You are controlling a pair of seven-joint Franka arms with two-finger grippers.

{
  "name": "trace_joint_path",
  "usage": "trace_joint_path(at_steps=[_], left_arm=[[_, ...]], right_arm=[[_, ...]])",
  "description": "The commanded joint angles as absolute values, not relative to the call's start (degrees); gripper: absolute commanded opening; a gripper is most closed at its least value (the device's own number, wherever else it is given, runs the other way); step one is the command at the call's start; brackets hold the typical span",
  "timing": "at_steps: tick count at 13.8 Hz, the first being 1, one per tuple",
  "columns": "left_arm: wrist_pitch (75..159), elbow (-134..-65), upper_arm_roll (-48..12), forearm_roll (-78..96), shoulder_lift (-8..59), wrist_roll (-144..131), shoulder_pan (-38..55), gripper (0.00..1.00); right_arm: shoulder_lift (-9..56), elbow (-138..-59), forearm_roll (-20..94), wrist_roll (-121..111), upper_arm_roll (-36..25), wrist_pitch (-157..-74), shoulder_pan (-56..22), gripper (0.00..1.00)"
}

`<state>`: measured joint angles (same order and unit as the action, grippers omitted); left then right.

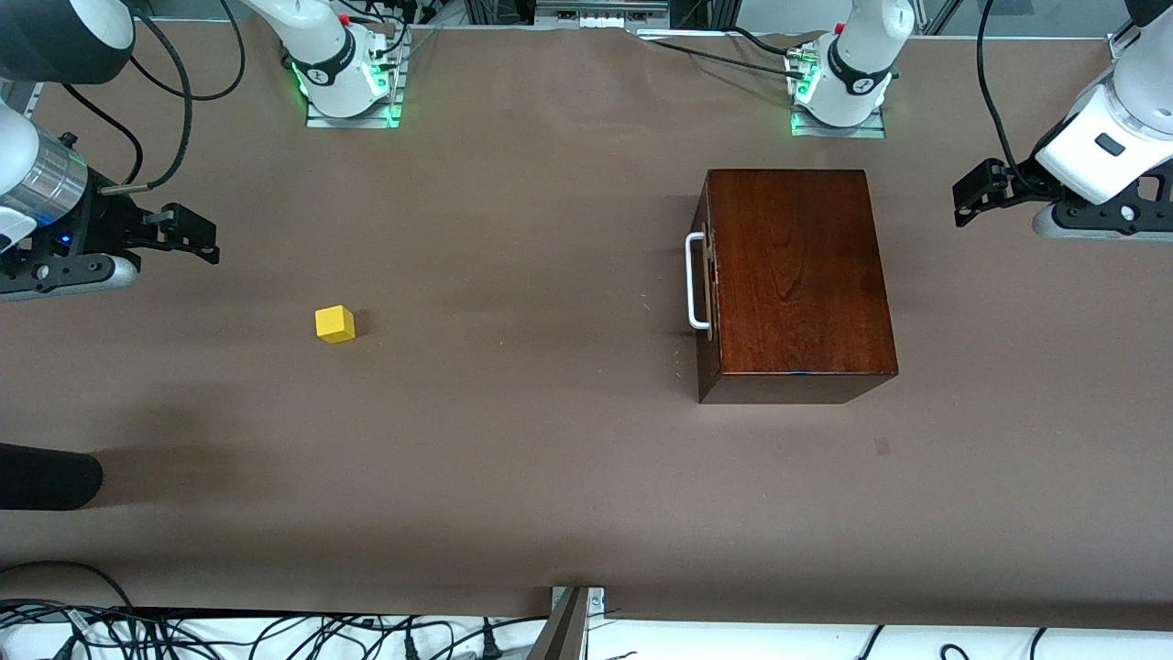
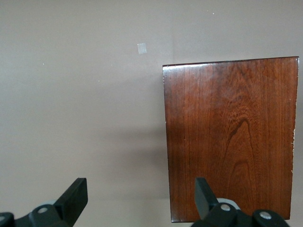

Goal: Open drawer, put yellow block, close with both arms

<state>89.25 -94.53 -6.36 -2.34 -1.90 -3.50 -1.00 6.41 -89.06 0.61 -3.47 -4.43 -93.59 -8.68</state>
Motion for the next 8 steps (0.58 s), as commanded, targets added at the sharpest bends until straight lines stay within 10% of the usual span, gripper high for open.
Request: trace_joint_path(at_steps=[1,8], left_arm=[[87.7,-92.4,-6.6,-2.2,-1.0,-4.3,-0.8,1.00],[86.5,-92.3,-15.0,-1.3,1.6,-7.0,0.4,1.00]], right_arm=[[6.8,-87.6,0.1,-4.0,-4.3,-92.9,-8.9,1.00],[6.8,-87.6,0.1,-4.0,-4.3,-92.9,-8.9,1.00]])
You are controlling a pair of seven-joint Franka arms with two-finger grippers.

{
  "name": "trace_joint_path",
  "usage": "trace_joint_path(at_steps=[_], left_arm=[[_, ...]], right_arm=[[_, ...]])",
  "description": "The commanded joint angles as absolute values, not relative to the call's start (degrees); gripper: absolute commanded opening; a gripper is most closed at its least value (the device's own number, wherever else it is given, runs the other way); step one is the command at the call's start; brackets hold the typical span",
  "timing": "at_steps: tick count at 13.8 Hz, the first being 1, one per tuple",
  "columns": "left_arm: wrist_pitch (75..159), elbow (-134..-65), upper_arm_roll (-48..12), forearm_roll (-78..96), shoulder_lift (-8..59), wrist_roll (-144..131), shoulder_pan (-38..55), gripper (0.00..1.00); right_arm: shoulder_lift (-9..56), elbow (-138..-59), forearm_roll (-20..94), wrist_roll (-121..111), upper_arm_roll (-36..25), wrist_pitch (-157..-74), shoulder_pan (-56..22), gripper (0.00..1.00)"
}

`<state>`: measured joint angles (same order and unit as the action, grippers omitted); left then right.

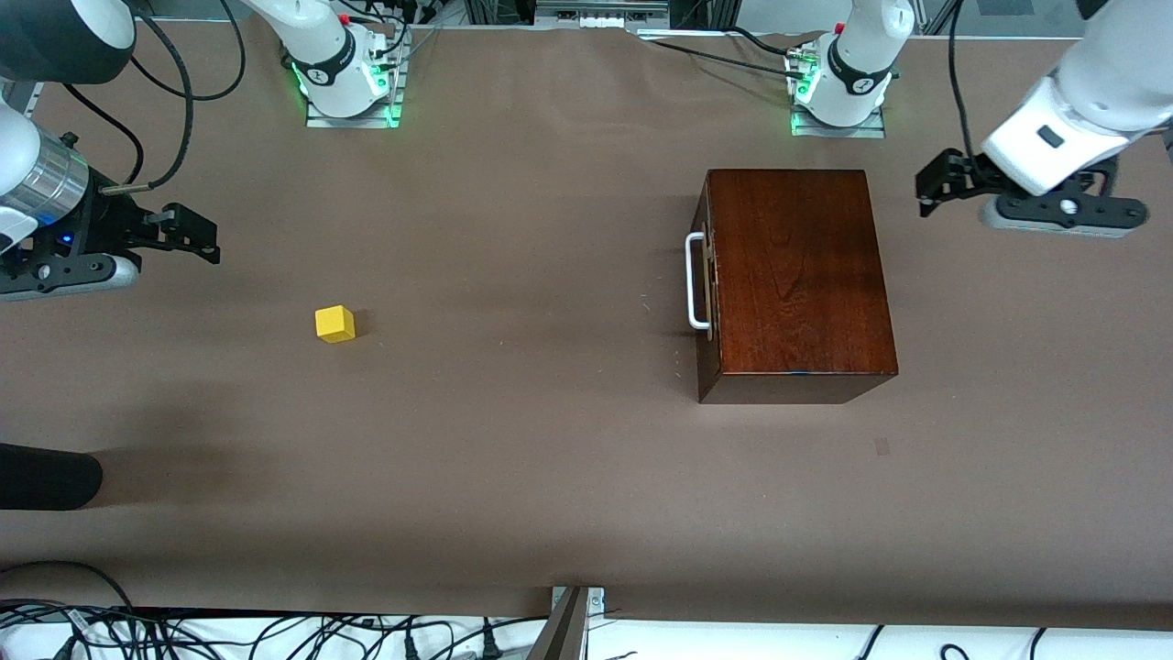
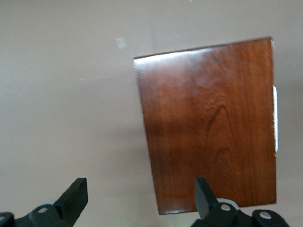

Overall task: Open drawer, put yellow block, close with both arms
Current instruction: 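Move the left gripper over the box to the white drawer handle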

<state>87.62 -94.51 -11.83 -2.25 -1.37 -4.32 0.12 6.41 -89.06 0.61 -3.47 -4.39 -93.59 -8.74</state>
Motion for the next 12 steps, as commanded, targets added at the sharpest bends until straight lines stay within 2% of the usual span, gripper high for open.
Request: trace_joint_path(at_steps=[1,5,8,12], left_arm=[[86.9,-92.2,-17.0,-1.2,2.8,-11.6,0.5,1.00],[92.5,-92.2,-26.1,-1.3,11.2,-19.1,2.5,1.00],[99.8,-91.1,-26.0,-3.1,18.9,-19.7,8.8,1.00],[100.5,-89.1,-26.0,-6.2,23.4,-28.6,13.6,1.00]], right_arm=[[6.7,-87.6,0.2,-3.9,-4.3,-92.9,-8.9,1.00],[6.8,-87.6,0.1,-4.0,-4.3,-92.9,-8.9,1.00],[6.8,-87.6,0.1,-4.0,-4.3,-92.9,-8.9,1.00],[6.8,-87.6,0.1,-3.5,-4.3,-92.8,-8.9,1.00]])
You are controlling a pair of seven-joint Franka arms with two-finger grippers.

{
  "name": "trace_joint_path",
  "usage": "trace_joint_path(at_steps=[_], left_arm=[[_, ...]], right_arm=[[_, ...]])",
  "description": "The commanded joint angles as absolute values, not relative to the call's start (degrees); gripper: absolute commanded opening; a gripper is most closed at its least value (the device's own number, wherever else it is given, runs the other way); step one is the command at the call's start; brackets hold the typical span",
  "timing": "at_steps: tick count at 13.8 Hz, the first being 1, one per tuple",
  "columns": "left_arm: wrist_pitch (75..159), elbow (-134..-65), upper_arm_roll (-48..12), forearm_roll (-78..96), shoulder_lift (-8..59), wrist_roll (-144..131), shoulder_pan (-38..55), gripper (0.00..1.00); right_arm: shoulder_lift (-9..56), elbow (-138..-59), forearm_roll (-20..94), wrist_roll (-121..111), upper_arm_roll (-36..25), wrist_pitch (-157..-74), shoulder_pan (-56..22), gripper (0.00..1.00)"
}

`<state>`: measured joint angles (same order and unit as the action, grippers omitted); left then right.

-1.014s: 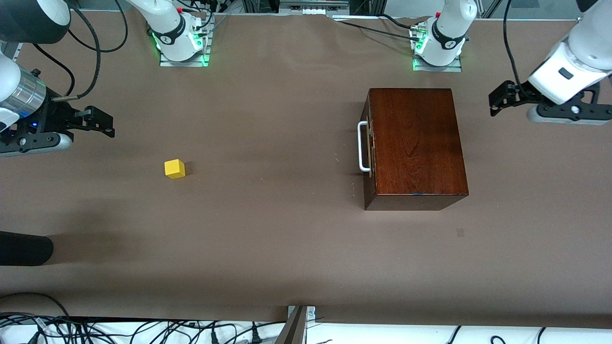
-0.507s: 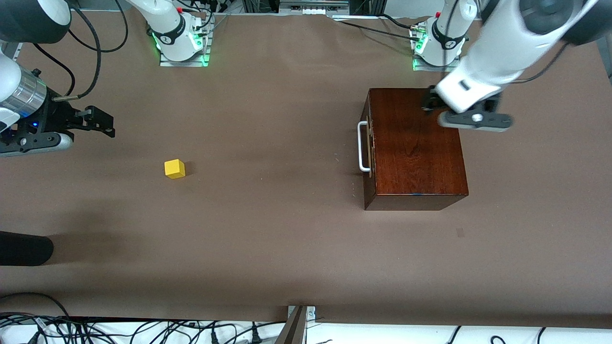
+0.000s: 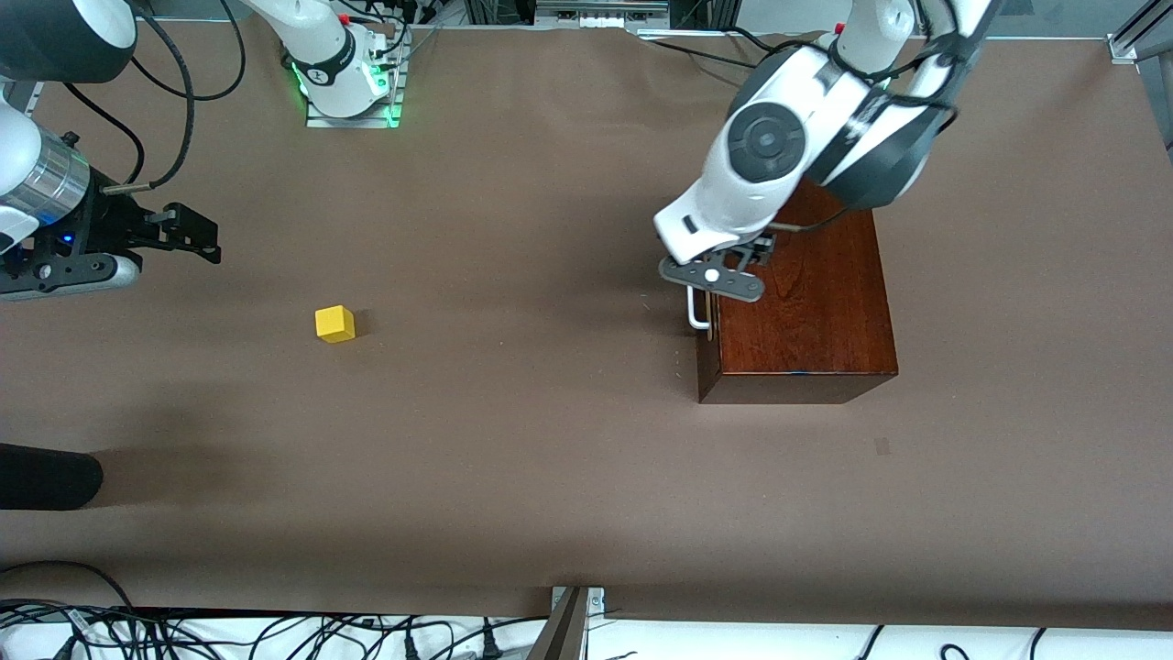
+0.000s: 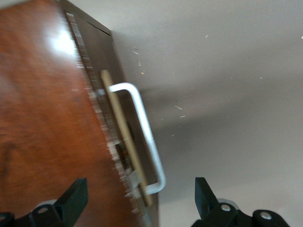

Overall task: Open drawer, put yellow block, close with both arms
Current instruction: 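Move the left gripper over the box to the white drawer handle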

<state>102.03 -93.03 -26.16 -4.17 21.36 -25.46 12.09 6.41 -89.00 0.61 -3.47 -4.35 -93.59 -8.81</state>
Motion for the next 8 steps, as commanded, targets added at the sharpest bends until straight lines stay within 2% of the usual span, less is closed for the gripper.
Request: trace_joint_path(at_steps=[1,5,8], left_arm=[[100.5,-89.3,-26.1,-8.4,24.0,-30.2,14.8,1.00],[100.5,-90.2,-26.1,-12.0,25.7,-35.1,17.7,1.00],[101.4,-93.5,-26.1,-15.8,25.7,-37.2,20.4,1.00]], right_arm=[[6.8,-87.6,0.1,-3.5,-4.4,-92.8,-8.9,1.00],[6.8,-87.6,-0.1,-3.5,-4.5,-92.9,-8.8,1.00],[6.9,-87.6,-0.3,-3.6,-4.6,-92.9,-8.7,1.00]])
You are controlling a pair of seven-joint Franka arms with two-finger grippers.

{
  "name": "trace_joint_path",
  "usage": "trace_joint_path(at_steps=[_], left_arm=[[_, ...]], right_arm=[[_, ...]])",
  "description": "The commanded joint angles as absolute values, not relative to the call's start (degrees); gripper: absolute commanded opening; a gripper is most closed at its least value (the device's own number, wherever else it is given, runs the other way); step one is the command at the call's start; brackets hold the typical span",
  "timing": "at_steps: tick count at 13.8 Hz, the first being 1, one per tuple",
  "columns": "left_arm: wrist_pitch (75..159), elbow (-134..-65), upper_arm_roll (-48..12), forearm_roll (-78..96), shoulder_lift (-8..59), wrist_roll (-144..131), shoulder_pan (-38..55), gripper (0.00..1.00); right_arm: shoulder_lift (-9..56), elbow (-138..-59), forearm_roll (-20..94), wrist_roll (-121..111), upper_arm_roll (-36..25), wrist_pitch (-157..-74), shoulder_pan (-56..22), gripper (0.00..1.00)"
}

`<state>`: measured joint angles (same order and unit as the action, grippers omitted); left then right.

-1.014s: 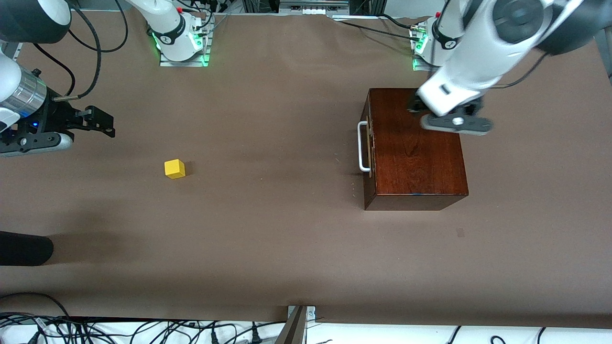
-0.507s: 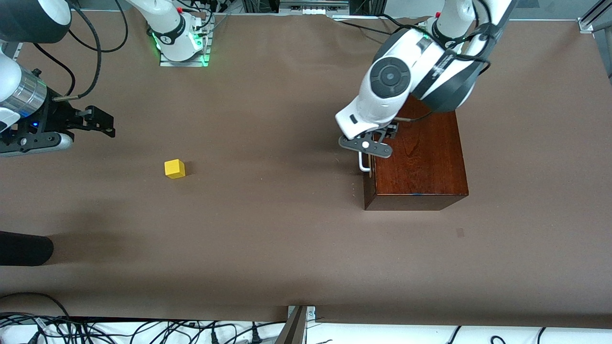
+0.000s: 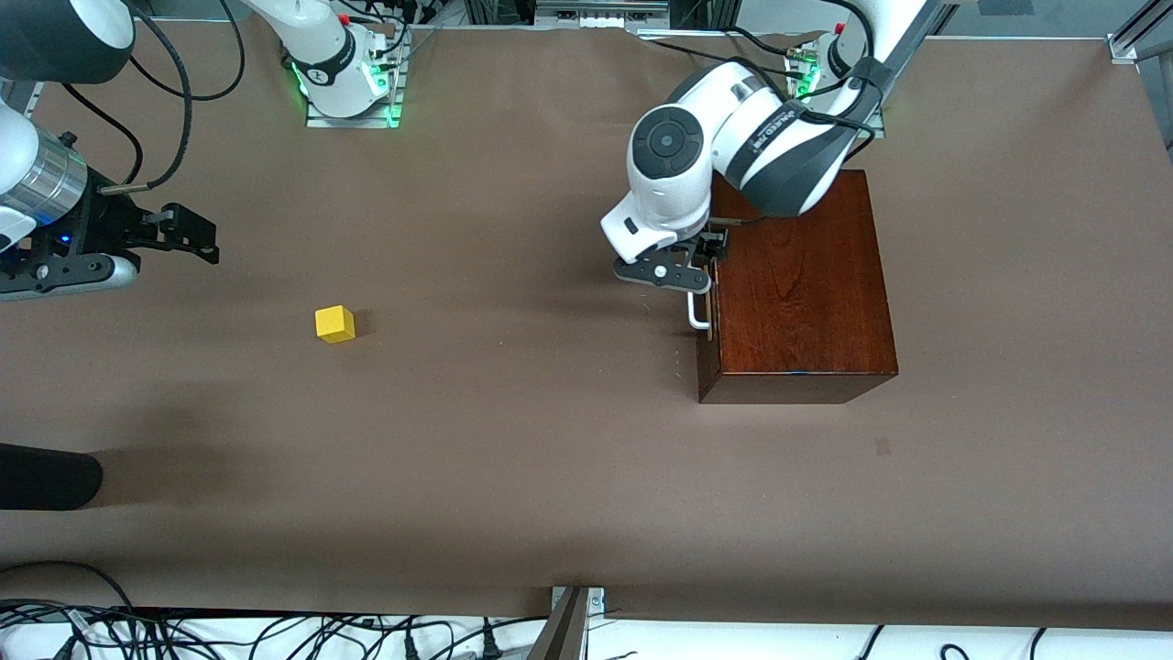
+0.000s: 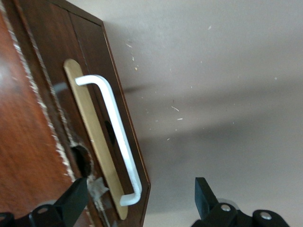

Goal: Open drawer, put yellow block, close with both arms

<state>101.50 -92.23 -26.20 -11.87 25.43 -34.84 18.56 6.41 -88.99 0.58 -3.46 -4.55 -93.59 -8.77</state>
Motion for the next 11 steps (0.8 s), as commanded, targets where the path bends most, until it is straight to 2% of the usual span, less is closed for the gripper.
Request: trace_joint_path(at_steps=[1,11], left_arm=[[101.9,-94.3,-26.2,-17.2,25.8,-39.2,21.0,1.00],[103.5,-95.0,-26.1,-22.4,30.2,-46.1,23.4,1.00]], right_arm=[[6.9,-87.6,-0.7,-3.5,-4.6,-92.8,-8.7,1.00],[6.9,-87.6,-0.4,-3.3,-5.0,-92.9,-8.1,1.00]])
